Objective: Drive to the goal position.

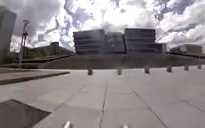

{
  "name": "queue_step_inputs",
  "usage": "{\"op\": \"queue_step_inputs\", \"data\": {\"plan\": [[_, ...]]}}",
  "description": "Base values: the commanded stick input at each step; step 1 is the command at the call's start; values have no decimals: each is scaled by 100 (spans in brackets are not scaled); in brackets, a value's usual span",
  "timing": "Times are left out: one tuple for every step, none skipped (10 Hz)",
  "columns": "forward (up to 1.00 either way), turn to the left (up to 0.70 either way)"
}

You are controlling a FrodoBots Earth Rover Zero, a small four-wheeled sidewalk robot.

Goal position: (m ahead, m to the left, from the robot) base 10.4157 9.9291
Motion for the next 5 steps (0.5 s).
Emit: {"op": "queue_step_inputs", "data": {"plan": [[70, 0], [70, 0], [70, 0], [70, 0], [70, 0]]}}
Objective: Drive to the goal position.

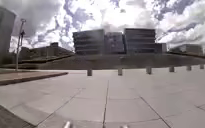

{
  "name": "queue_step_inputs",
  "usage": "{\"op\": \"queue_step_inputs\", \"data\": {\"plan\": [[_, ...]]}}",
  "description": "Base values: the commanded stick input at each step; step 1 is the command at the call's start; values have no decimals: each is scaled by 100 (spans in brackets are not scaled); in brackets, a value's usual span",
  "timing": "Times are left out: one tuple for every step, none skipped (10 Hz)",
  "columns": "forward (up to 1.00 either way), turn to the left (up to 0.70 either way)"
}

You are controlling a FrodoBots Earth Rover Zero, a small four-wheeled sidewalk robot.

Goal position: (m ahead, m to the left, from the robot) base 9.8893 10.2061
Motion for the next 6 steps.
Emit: {"op": "queue_step_inputs", "data": {"plan": [[70, 0], [70, 0], [70, 0], [70, 0], [70, 0], [70, -2]]}}
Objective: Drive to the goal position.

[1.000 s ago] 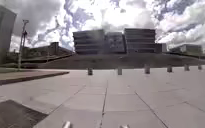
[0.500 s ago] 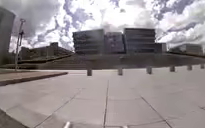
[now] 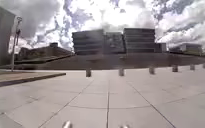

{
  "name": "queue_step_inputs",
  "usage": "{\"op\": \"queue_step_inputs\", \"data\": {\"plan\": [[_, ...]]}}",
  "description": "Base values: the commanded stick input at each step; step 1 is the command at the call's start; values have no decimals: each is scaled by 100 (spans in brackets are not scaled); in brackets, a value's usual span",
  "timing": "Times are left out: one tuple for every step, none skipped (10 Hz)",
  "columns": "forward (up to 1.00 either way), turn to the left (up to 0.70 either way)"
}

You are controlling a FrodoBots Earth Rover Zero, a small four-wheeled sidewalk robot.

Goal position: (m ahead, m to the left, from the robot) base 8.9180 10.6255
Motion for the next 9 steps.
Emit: {"op": "queue_step_inputs", "data": {"plan": [[70, -10], [70, -3], [70, 0], [70, 0], [70, 0], [70, 0], [70, 0], [70, 0], [70, 0]]}}
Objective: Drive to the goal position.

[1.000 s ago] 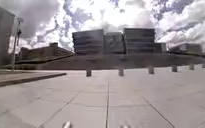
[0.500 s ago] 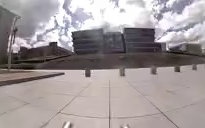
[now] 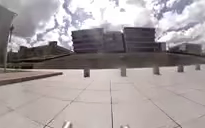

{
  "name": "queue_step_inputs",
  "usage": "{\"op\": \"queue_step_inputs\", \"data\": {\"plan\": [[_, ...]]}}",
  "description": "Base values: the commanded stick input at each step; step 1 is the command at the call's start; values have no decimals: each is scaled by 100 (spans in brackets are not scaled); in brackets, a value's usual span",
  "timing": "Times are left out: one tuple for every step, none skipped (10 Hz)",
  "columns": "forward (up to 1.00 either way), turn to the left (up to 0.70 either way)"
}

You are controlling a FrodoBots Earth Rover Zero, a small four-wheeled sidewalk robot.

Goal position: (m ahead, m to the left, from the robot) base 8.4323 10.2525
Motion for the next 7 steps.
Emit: {"op": "queue_step_inputs", "data": {"plan": [[70, 0], [70, 0], [70, 0], [70, 0], [70, 0], [70, 0], [70, 0]]}}
